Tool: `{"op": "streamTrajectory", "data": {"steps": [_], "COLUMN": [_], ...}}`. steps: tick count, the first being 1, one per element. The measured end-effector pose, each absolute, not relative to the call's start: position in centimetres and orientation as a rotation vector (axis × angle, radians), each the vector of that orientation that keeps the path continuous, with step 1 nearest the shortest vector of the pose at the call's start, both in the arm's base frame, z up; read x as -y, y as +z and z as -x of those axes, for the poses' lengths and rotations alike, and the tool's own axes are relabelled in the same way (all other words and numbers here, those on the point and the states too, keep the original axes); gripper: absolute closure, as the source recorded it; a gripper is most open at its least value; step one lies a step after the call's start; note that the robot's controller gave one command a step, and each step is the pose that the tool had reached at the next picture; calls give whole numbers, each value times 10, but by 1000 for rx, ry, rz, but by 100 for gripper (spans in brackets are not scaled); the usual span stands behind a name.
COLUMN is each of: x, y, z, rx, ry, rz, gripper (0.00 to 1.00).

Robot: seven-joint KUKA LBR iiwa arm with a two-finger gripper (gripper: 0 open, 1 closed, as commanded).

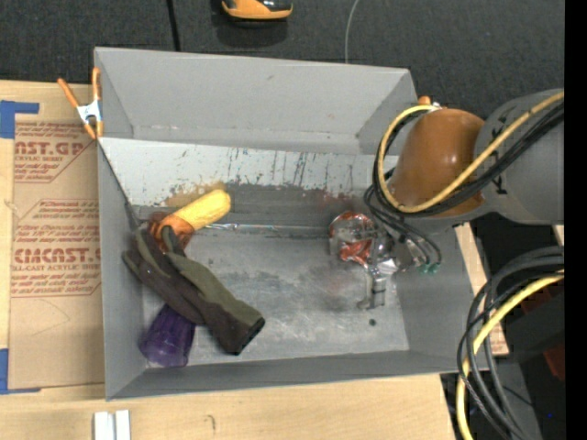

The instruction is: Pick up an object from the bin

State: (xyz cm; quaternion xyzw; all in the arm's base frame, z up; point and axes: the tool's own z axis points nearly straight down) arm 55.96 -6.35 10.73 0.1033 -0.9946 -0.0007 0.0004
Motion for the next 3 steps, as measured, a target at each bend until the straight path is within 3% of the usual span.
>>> {"op": "streamTrajectory", "data": {"steps": [1,2,3], "x": [69,130,130], "y": [96,70,70], "z": [-579,-589,-589], "rx": [3136,3118,3118], "ry": [0,-13,-13], "rz": [-283,-392,-392], "gripper": [0,100,100]}}
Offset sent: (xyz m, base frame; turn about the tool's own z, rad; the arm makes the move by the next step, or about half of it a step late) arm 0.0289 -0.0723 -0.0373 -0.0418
